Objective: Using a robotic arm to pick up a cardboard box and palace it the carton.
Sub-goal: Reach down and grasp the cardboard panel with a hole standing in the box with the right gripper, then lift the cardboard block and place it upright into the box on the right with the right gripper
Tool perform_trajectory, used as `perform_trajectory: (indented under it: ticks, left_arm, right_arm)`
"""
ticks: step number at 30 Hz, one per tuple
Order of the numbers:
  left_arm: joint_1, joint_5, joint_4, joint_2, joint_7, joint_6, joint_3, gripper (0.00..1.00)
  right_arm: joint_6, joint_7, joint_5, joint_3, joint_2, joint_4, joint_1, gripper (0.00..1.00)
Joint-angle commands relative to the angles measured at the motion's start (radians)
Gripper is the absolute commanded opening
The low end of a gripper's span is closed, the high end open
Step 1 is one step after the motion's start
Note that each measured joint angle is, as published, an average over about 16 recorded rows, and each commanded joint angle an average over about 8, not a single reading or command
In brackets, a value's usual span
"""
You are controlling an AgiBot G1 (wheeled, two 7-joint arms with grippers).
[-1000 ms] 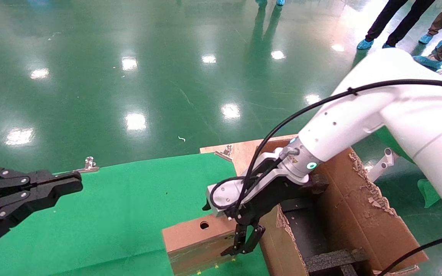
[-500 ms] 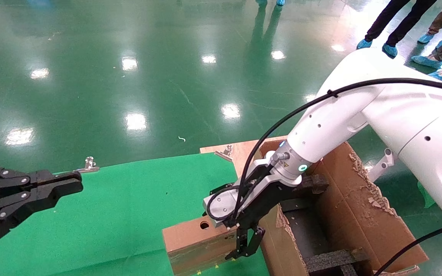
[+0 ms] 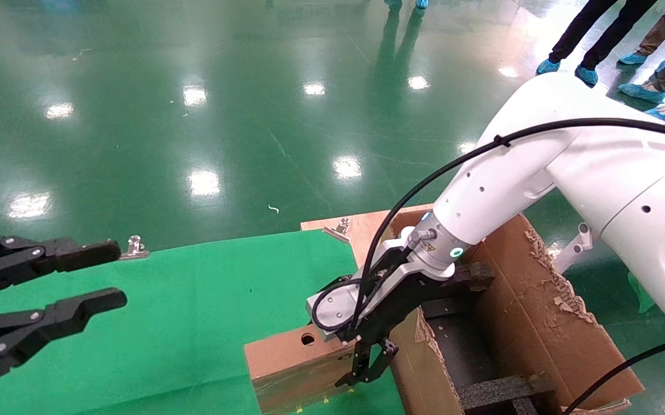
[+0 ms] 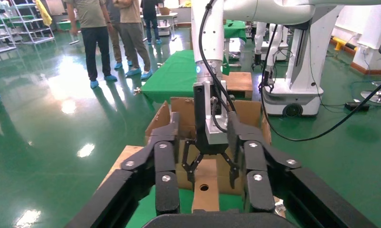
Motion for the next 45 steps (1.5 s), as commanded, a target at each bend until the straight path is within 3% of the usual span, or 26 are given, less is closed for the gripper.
perform_trajectory:
  ticks: [1,32,37,45]
  left_arm:
    - [0.000,0.000,0.000,0.000,0.000,0.000,0.000,1.00]
    - [0.000,0.000,0.000,0.000,0.000,0.000,0.000,1.00]
    - [0.000,0.000,0.000,0.000,0.000,0.000,0.000,1.00]
    - [0.000,0.000,0.000,0.000,0.000,0.000,0.000,1.00]
  right_arm:
    - [0.000,0.001,-0.001,0.001,0.000,0.001,0.000,0.00]
    - [0.012,0.018,0.023,0.013,0.017,-0.022,0.009,0.00]
    - [0.016,0.023,0.049,0.036,0.039,-0.075,0.062,0.00]
    - [-0.002,-0.024,0.051,0.059,0.057,-0.198,0.234,0.00]
